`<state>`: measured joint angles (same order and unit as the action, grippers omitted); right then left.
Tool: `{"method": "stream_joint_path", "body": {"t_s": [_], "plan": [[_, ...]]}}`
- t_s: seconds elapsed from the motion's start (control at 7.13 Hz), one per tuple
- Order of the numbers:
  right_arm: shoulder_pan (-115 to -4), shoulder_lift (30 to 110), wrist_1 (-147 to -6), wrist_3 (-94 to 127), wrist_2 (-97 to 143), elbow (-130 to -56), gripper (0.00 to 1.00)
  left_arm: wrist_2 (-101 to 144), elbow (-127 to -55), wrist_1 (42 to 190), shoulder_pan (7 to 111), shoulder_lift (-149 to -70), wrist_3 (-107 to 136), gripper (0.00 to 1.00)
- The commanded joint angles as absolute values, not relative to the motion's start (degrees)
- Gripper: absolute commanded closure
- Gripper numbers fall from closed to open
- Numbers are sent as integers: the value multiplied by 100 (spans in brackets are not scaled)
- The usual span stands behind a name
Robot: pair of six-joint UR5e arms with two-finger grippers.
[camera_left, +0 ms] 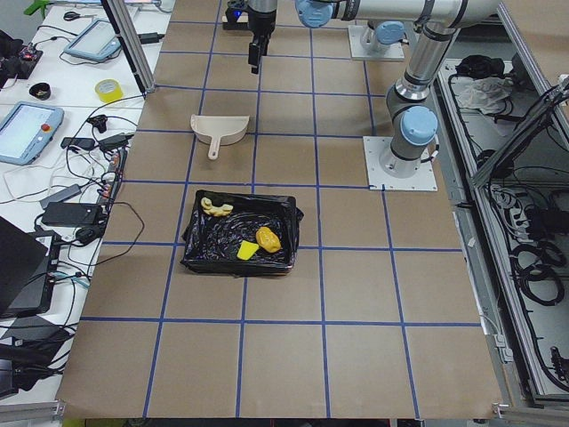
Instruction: Sweep and dump trash into bin
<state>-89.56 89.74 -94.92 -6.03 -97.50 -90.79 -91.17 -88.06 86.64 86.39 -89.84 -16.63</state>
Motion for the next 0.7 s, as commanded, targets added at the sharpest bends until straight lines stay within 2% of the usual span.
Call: {"method": "stream_joint_path", "body": {"t_s": [0.0, 0.56], "plan": [[-8956, 8974, -9492, -598, -9747, -9079, 0, -9114, -8781, 8649, 8605, -8983, -1687, 0], [-8956, 8974, -9492, -598, -9747, -9079, 0, -9149, -8823, 8684, 8543, -8929, -1731, 0]]}}
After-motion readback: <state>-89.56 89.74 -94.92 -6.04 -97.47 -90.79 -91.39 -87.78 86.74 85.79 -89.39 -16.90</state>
